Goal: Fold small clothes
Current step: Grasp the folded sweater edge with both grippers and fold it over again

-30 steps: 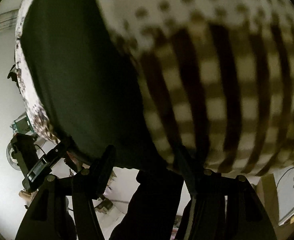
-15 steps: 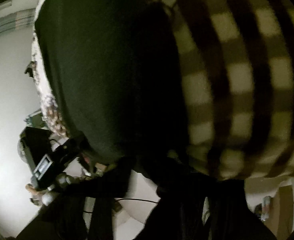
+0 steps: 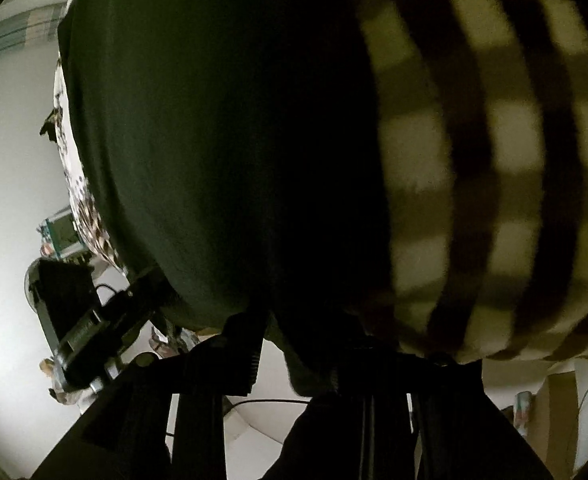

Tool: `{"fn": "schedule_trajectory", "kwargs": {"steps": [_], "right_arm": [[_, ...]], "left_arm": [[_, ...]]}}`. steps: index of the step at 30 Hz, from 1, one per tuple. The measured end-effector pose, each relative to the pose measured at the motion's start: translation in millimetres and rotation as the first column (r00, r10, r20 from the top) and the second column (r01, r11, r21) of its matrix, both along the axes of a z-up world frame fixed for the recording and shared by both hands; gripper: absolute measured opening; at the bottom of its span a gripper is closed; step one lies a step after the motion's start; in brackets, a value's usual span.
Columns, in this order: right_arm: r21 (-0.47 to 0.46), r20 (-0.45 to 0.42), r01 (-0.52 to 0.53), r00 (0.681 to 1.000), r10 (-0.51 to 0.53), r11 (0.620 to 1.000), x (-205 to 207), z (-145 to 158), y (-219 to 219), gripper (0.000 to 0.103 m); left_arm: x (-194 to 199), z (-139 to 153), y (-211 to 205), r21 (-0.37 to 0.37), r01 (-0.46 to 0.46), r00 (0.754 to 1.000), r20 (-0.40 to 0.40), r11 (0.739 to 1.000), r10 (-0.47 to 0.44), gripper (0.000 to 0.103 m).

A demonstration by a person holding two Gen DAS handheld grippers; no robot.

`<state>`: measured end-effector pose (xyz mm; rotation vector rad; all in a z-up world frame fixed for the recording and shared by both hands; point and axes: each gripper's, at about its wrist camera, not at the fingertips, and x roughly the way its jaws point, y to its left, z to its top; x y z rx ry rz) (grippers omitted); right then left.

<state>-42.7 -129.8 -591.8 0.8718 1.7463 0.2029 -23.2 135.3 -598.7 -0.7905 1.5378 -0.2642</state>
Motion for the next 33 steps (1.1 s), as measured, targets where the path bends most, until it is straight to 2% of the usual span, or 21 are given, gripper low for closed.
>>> {"fn": "schedule_trajectory", "kwargs": {"steps": [2, 3, 5, 7, 11, 17, 22, 25, 27, 33], "right_arm": [[0.011, -0.016, 0.005, 1.0, -0.005, 1.0, -3, -4, 8, 0.028], [0.014, -0.013, 0.011, 1.0, -0.011, 1.0, -5, -4, 10, 0.028], [0.003, 0.012, 0.033, 0.999, -0.033, 0.999, -6, -1, 15, 0.014], [0.009, 0.025, 0.072, 0.997, -0.072, 0.997, -10, 6, 16, 0.013], [0.035, 0.066, 0.103, 0.992, -0.106, 0.994, -12, 30, 15, 0.013], [0.066, 0.189, 0.118, 0.974, -0.128, 0.991, 6, 97, 7, 0.012], [0.088, 0.274, 0.147, 0.947, -0.166, 0.985, 43, 141, -16, 0.012], [0.095, 0.305, 0.163, 0.934, -0.184, 0.982, 69, 160, -56, 0.012], [0.089, 0.321, 0.171, 0.928, -0.191, 0.981, 92, 165, -73, 0.012], [0.069, 0.333, 0.238, 0.91, -0.247, 0.969, 188, 156, -94, 0.012]], "left_arm": [[0, 7, -5, 0.034, 0.036, 0.999, 0.026, 0.999, -0.037, 0.017], [0, 12, -9, 0.056, 0.053, 0.997, 0.045, 0.997, -0.056, 0.012], [-2, 21, -12, 0.079, 0.054, 0.997, 0.057, 0.995, -0.059, 0.01], [-4, 28, -12, 0.068, 0.026, 0.998, 0.055, 0.997, -0.03, 0.01], [-5, 51, -4, -0.006, -0.022, 0.997, 0.067, 1.0, 0.022, 0.009], [12, 88, 9, -0.122, -0.082, 0.993, 0.076, 0.989, 0.092, 0.009], [58, 104, 10, -0.181, -0.144, 0.985, 0.07, 0.973, 0.159, 0.009], [101, 110, 8, -0.179, -0.161, 0.982, 0.072, 0.971, 0.176, 0.009], [127, 110, 8, -0.174, -0.161, 0.981, 0.075, 0.971, 0.176, 0.009], [217, 89, 3, -0.18, -0.186, 0.98, 0.04, 0.966, 0.196, 0.009]]}}
